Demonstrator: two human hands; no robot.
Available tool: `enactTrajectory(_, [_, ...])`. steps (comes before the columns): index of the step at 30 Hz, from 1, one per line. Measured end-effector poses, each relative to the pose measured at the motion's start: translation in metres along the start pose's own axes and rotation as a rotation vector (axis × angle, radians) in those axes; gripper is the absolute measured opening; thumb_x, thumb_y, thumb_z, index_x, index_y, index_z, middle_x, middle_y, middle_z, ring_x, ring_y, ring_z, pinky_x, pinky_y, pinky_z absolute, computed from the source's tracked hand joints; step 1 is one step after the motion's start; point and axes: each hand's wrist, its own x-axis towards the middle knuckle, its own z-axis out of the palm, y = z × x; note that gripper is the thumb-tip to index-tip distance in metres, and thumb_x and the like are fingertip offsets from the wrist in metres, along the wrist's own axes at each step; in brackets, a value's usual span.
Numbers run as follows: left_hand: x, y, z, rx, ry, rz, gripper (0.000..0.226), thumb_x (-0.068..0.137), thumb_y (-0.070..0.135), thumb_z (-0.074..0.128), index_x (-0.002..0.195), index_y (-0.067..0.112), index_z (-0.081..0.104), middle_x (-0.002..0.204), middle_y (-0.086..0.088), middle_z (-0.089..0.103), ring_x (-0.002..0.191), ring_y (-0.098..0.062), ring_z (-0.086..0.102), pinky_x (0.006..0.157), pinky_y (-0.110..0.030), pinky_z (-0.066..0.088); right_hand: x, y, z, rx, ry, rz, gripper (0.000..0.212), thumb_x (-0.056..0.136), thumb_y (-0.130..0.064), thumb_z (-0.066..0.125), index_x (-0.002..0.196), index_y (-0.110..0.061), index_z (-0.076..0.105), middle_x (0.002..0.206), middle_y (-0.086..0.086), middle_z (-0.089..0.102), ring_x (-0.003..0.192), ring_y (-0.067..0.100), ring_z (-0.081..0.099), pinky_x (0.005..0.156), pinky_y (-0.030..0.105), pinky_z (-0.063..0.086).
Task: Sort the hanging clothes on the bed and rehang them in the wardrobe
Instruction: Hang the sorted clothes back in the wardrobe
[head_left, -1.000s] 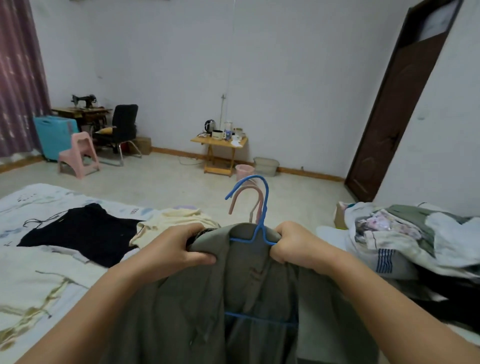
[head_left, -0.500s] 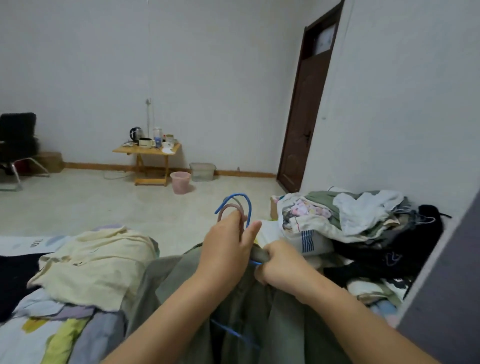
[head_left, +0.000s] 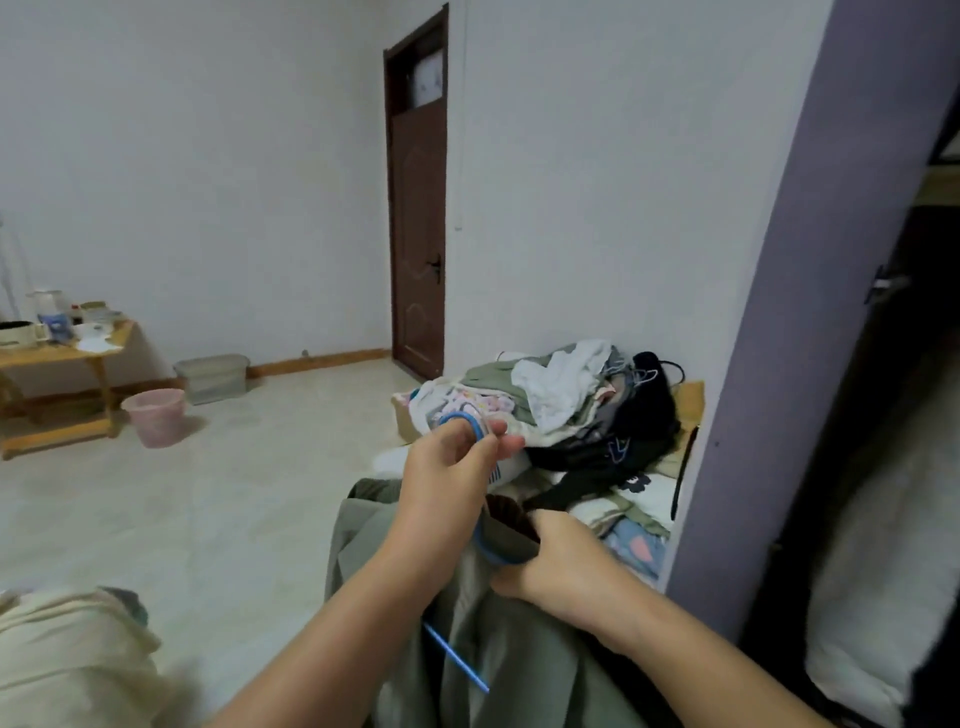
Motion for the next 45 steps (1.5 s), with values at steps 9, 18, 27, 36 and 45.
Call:
enactTrajectory(9, [-0.005,0.015,0.024,-0.203,-0.303,-0.102,0.015,0.094,0.006,0.049,0.088,0.005,0.062,0.07,0.002,0.072,0.075,-0.005,0.069,0.082,-0.019,0.053,-0.055,0.022,-0.004,0.393,0.137,0.126,0.036,0.077,-0.042,0.07,0.099,-0.014,0.063,0.099,0.006,0.071,0.091,0.017,0.067,0.086,0.036,0.051])
enactTrajectory(18, [-0.032,0.023,0.085,-0.23,-0.609,-0.137,0.04,0.091,0.0,0.048,0.065,0.018,0.073,0.108,-0.011,0.067,0.094,-0.015,0.068,0.098,-0.029,0.046,-0.142,0.055,-0.021,0.361,0.017,0.291,0.051,0.074,-0.015,0.076,0.121,-0.018,0.057,0.106,-0.015,0.064,0.099,-0.002,0.059,0.087,0.013,0.046])
enactTrajectory(27, [-0.088,0.031,0.181,-0.261,-0.984,-0.131,0.021,0.089,0.003,0.05,0.089,0.01,0.07,0.121,-0.006,0.061,0.095,-0.005,0.067,0.084,-0.013,0.047,-0.212,0.1,-0.042,0.573,0.392,0.4,0.066,0.043,-0.016,0.068,0.107,-0.003,0.06,0.096,0.021,0.063,0.089,0.028,0.064,0.069,0.03,0.04])
enactTrajectory(36, [-0.169,0.055,0.266,0.056,-0.993,0.056,0.019,0.095,0.019,0.049,0.108,0.026,0.061,0.099,0.014,0.058,0.09,0.004,0.053,0.071,-0.001,0.04,-0.301,0.132,-0.106,0.709,0.611,0.429,0.058,0.043,-0.005,0.057,0.1,0.001,0.058,0.087,0.015,0.058,0.082,0.023,0.06,0.067,0.026,0.044])
enactTrajectory(45, [-0.245,0.018,0.292,0.297,-0.978,-0.117,0.052,0.085,0.06,0.046,0.094,0.011,0.062,0.094,-0.007,0.066,0.093,-0.02,0.062,0.087,-0.039,0.048,-0.35,0.167,-0.149,0.705,0.693,0.379,0.052,0.043,-0.004,0.055,0.094,-0.003,0.062,0.066,0.007,0.063,0.069,0.019,0.066,0.058,0.026,0.045])
